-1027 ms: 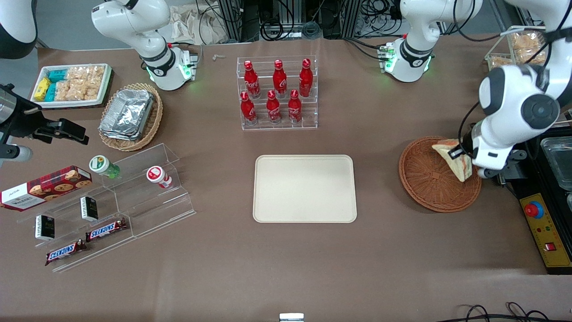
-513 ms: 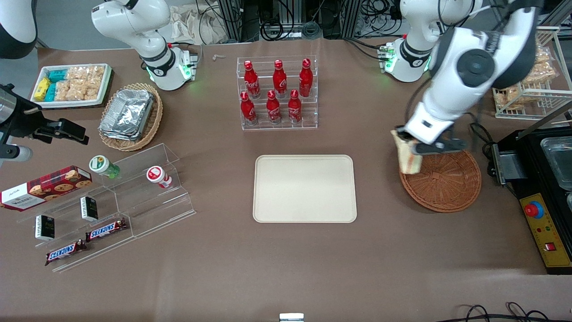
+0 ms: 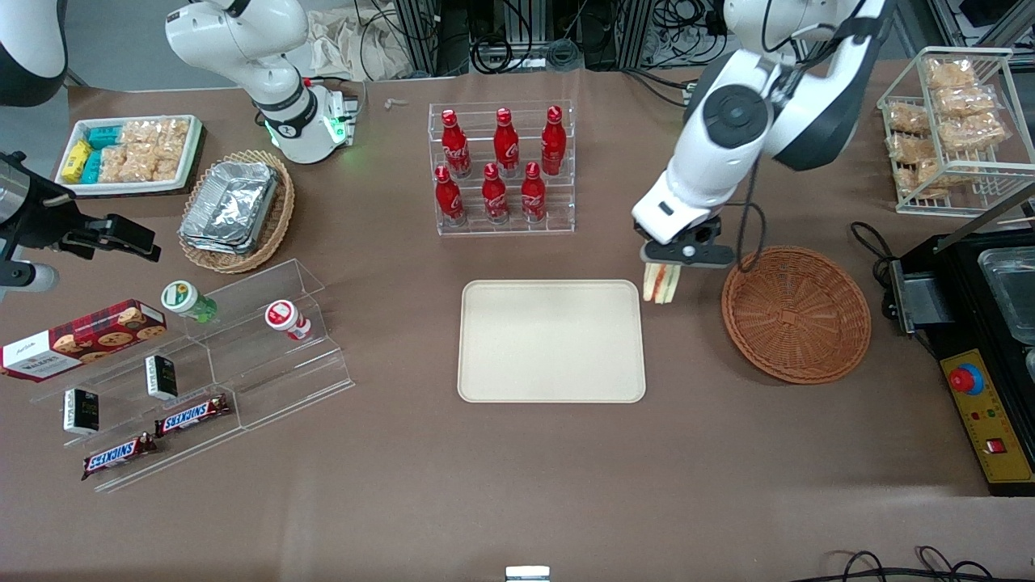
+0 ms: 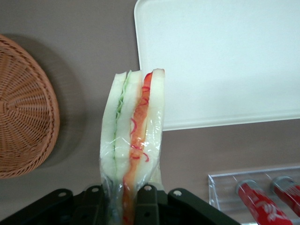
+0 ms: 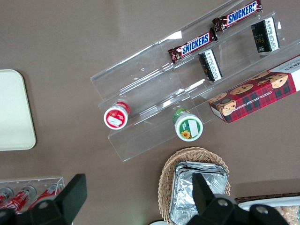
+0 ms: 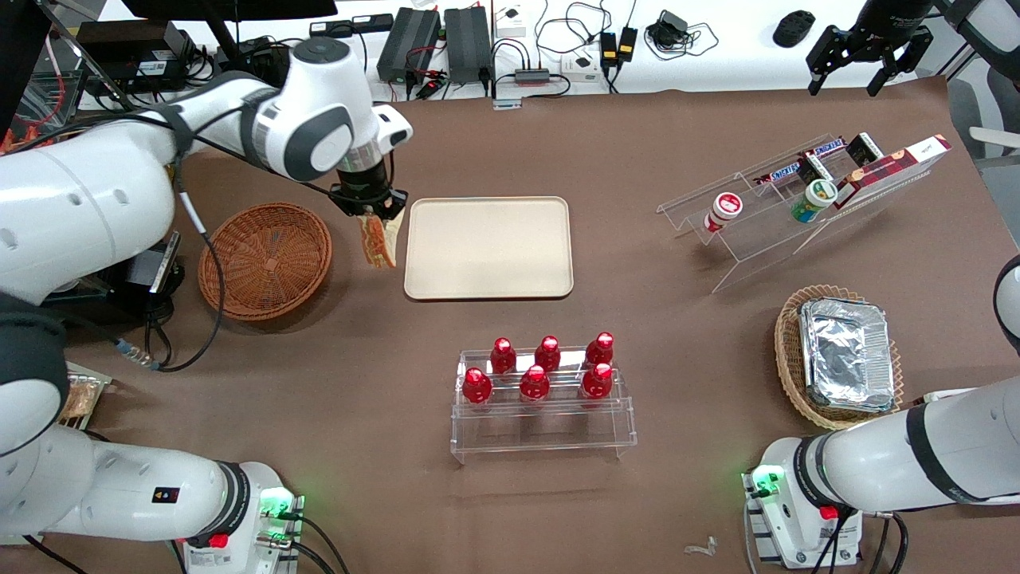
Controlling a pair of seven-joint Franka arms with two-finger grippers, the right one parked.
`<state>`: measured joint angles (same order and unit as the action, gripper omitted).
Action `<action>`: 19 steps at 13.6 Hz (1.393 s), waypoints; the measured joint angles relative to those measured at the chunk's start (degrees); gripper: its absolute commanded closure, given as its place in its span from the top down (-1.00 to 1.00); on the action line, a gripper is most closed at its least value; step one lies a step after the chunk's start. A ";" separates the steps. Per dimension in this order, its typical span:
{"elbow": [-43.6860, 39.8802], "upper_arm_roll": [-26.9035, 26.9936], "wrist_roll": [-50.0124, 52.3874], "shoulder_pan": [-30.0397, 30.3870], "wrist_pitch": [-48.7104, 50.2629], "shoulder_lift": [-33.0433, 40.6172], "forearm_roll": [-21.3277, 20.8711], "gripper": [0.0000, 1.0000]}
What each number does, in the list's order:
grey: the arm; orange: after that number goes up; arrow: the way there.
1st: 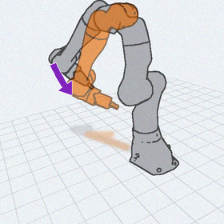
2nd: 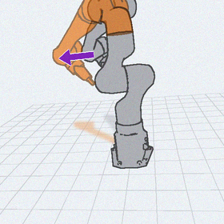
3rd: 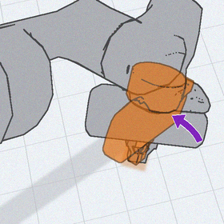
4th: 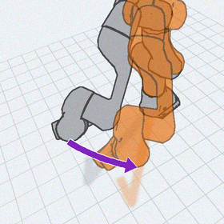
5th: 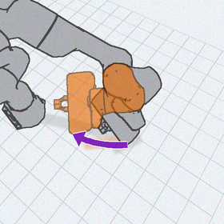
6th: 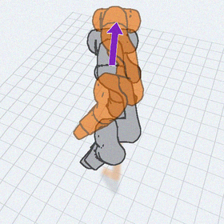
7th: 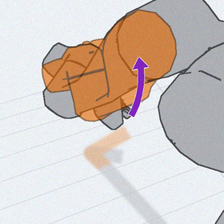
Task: Place sandwich from basket to tray
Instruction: 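Carry the sandwich over the cream tray and lower it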
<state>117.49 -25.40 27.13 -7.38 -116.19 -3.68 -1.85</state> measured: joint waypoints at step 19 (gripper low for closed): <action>-11.43 -2.82 17.71 -0.59 -10.57 -29.22 -19.87 -1.00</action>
<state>106.07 -28.22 44.84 -7.97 -126.76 -32.90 -21.72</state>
